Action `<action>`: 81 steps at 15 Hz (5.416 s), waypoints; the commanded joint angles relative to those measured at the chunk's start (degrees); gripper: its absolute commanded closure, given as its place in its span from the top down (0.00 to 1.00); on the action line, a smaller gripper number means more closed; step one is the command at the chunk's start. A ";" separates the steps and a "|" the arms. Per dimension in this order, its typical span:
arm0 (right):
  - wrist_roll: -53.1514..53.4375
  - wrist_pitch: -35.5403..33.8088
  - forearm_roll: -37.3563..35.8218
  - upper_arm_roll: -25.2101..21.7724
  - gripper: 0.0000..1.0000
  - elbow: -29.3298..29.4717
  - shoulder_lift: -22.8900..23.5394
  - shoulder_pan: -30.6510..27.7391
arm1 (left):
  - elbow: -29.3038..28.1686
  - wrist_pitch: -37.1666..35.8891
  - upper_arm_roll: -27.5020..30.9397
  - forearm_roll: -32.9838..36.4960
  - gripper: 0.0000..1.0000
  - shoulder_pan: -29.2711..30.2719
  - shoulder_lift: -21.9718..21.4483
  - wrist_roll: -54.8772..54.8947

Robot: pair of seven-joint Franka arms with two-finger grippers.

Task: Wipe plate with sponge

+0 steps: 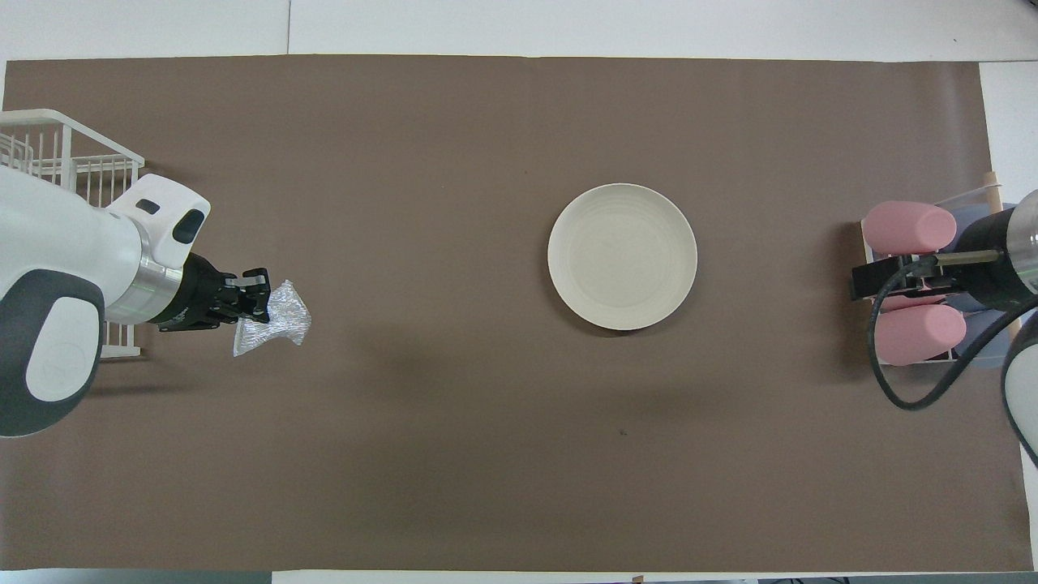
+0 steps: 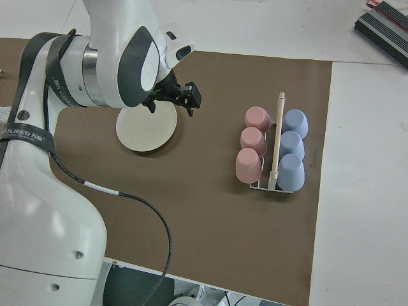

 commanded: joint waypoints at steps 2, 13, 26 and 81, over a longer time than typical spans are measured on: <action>-1.95 -1.02 -0.82 -7.31 1.00 5.37 4.38 4.81 | 8.26 -7.49 -0.71 15.35 0.00 0.20 3.99 -0.59; -0.28 -2.34 -1.87 -7.77 1.00 10.12 6.93 6.94 | 12.40 -10.15 -1.15 55.18 0.00 -0.86 7.15 0.02; 1.12 -4.10 -0.91 -7.86 1.00 10.74 6.49 6.94 | -1.66 -4.25 -0.88 79.11 0.00 1.08 15.23 -24.27; -2.48 -5.07 -1.08 -7.94 1.00 10.65 6.32 3.51 | 21.80 -17.88 -0.79 5.56 1.00 3.98 3.55 13.29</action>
